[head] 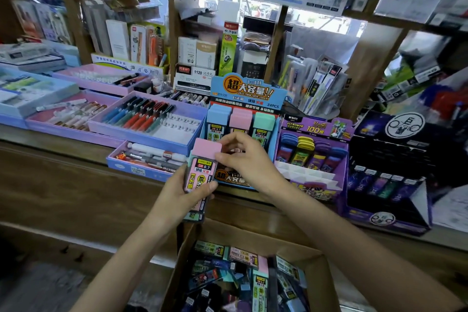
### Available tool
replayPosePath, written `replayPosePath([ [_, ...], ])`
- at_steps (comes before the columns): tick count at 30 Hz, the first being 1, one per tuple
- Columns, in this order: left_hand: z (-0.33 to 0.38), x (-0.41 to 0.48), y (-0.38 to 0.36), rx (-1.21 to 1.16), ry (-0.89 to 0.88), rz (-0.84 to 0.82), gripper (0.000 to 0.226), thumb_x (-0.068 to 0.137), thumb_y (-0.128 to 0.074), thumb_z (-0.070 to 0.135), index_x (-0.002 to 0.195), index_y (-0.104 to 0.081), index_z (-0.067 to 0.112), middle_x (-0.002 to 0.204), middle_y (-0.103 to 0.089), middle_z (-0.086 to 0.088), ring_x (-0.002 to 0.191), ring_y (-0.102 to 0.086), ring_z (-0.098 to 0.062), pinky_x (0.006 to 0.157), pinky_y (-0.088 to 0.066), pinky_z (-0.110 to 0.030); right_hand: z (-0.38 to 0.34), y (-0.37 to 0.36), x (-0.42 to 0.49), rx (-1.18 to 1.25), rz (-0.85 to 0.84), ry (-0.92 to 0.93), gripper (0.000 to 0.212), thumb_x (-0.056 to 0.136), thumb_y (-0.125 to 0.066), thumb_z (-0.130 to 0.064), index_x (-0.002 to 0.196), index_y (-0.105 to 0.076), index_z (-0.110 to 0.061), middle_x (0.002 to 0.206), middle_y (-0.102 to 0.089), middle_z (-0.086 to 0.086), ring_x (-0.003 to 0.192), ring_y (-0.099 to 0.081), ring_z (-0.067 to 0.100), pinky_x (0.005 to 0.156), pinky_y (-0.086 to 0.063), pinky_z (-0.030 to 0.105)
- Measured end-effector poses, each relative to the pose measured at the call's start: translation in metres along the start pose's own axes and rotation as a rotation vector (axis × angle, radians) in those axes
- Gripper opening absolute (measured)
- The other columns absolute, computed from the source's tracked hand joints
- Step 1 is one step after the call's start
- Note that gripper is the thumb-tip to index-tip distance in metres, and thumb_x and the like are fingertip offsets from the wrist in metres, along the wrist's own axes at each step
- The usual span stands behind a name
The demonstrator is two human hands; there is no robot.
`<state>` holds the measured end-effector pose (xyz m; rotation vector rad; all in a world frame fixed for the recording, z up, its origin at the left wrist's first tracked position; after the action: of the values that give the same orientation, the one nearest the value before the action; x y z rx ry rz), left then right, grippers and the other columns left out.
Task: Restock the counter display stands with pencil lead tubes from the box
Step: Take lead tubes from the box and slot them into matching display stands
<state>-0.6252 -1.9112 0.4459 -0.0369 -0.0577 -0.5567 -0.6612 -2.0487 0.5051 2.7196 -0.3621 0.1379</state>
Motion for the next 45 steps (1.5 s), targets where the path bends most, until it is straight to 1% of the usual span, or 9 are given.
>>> replayPosePath([
  [5,0.004,-0.001,-0.003,-0.024,-0.049,-0.012,0.014,0.089,-0.057,0.015,0.103,-0.061,0.017,0.082,-0.073,0.006,0.071,-0.068,-0.005,0.058,-0.050,-0.014,-0.008,0.031,0.005,0.144,0.130,-0.008,0.019,0.087,-0.061,-0.002,0.090,-0.054,-0.020,0.092,-0.062,0.006,0.081,-0.064,0.016,0.068,-0.057,0.030],
  [9,0.006,-0.004,0.004,-0.085,-0.030,0.002,0.019,0.095,-0.048,0.015,0.109,-0.058,0.009,0.083,-0.071,-0.010,0.064,-0.068,-0.012,0.052,-0.050,-0.018,-0.021,0.073,0.022,0.253,0.325,0.039,0.019,0.087,-0.060,0.000,0.090,-0.054,-0.018,0.091,-0.064,0.008,0.073,-0.065,0.013,0.059,-0.055,0.021],
  [13,0.004,-0.006,0.012,-0.078,-0.020,0.029,0.021,0.095,-0.047,0.016,0.110,-0.058,0.007,0.085,-0.070,-0.013,0.063,-0.067,-0.014,0.051,-0.052,-0.022,-0.017,0.088,0.038,0.032,0.452,0.102,0.023,0.087,-0.061,-0.003,0.086,-0.052,-0.025,0.085,-0.062,0.002,0.078,-0.063,0.019,0.065,-0.055,0.031],
  [15,0.003,-0.008,0.014,-0.068,-0.021,0.037,0.022,0.095,-0.047,0.016,0.110,-0.058,0.006,0.086,-0.071,-0.014,0.064,-0.068,-0.015,0.052,-0.053,-0.022,-0.009,0.083,0.044,-0.126,0.451,0.111,0.021,0.088,-0.060,-0.004,0.089,-0.053,-0.024,0.087,-0.060,-0.003,0.080,-0.062,0.019,0.067,-0.052,0.031],
  [21,-0.003,-0.011,0.020,-0.075,-0.007,0.044,0.019,0.094,-0.048,0.019,0.109,-0.060,0.014,0.082,-0.072,-0.007,0.066,-0.068,-0.013,0.051,-0.052,-0.019,0.011,0.061,0.052,-0.364,0.383,0.179,0.016,0.088,-0.061,-0.007,0.103,-0.058,-0.013,0.094,-0.061,0.006,0.080,-0.060,0.018,0.060,-0.042,0.006],
  [27,-0.005,-0.009,0.022,-0.062,-0.005,0.050,0.019,0.094,-0.048,0.020,0.110,-0.060,0.016,0.084,-0.073,-0.006,0.068,-0.069,-0.014,0.053,-0.052,-0.019,0.017,0.057,0.054,-0.282,0.424,0.125,0.015,0.087,-0.062,-0.007,0.098,-0.057,-0.015,0.085,-0.058,-0.002,0.078,-0.059,0.015,0.072,-0.053,0.031],
  [34,-0.005,-0.008,0.020,-0.024,-0.010,0.049,0.017,0.095,-0.047,0.019,0.107,-0.060,0.017,0.081,-0.073,0.003,0.065,-0.068,-0.007,0.050,-0.049,-0.015,0.015,0.061,0.053,-0.337,0.402,0.172,0.016,0.088,-0.061,-0.008,0.103,-0.058,-0.014,0.090,-0.059,-0.001,0.077,-0.060,0.013,0.062,-0.044,0.014],
  [41,-0.006,-0.009,0.019,-0.037,-0.008,0.050,0.016,0.095,-0.047,0.019,0.106,-0.059,0.018,0.080,-0.073,0.003,0.065,-0.068,-0.007,0.050,-0.050,-0.015,0.017,0.066,0.054,-0.362,0.424,0.168,0.014,0.087,-0.063,-0.008,0.099,-0.059,-0.014,0.087,-0.059,-0.001,0.072,-0.056,0.005,0.061,-0.040,0.012],
  [45,-0.003,-0.009,0.017,-0.029,-0.024,0.049,0.015,0.095,-0.047,0.020,0.103,-0.060,0.019,0.078,-0.073,0.005,0.064,-0.068,-0.005,0.050,-0.050,-0.015,0.013,0.056,0.055,-0.443,0.348,0.221,0.016,0.087,-0.062,-0.007,0.102,-0.060,-0.014,0.085,-0.057,-0.003,0.076,-0.061,0.016,0.060,-0.040,0.018],
])
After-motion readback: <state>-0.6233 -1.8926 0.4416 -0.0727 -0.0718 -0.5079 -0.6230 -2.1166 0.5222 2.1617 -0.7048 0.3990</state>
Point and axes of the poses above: each hand's wrist, its own x-axis towards the middle knuckle, its own y-axis out of the back of the hand, z = x × y, the point moved 4 cm from there along x, towards the middle knuckle
